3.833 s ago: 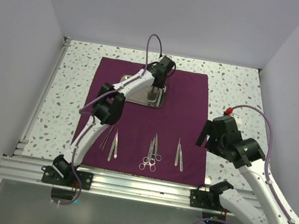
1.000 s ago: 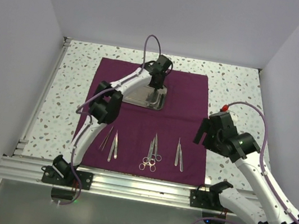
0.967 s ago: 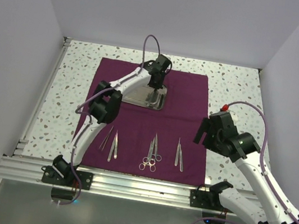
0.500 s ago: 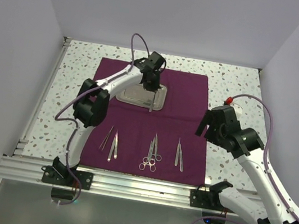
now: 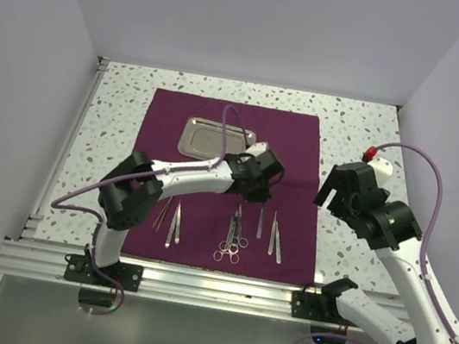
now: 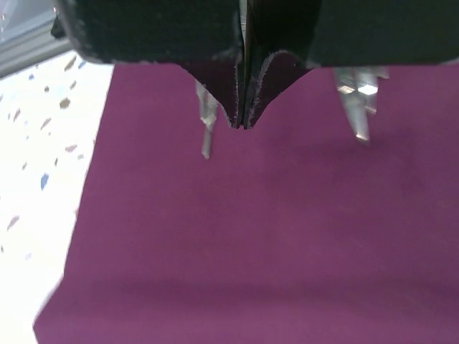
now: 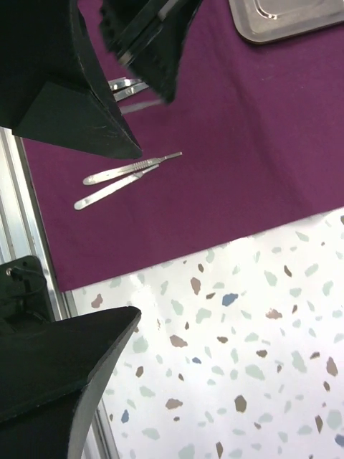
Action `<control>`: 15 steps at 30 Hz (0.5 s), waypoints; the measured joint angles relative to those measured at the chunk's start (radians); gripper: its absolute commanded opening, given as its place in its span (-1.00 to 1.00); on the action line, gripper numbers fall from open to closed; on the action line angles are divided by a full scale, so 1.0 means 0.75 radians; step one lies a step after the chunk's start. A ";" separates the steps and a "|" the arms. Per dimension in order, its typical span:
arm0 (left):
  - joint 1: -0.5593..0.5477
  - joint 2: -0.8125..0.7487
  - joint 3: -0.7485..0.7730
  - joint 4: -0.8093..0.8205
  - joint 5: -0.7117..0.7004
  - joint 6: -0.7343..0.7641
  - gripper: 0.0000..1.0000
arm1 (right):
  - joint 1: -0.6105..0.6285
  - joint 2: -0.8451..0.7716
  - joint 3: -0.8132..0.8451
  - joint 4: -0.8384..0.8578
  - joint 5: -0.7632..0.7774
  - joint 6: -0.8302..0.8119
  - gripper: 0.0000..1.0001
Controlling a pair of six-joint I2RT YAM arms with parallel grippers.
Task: Open and lay out the surgical kit
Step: Place the medical item in the surgical kit.
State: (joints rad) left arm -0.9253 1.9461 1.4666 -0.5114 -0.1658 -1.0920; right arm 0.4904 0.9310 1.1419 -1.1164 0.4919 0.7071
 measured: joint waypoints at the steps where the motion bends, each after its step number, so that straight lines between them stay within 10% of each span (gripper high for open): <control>1: -0.042 0.010 -0.001 0.004 -0.010 -0.028 -1.00 | 0.000 -0.015 0.002 -0.011 0.015 0.001 0.75; 10: -0.185 0.100 0.026 0.074 -0.034 -0.144 -1.00 | 0.000 -0.127 -0.031 -0.096 0.081 0.012 0.77; 15: -0.199 0.180 0.074 0.083 -0.015 -0.148 -0.67 | 0.000 -0.131 -0.061 -0.119 0.095 0.014 0.78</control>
State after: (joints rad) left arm -1.0744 2.0808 1.5223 -0.4488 -0.1768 -1.2030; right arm 0.4904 0.8330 1.0966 -1.2053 0.5632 0.7177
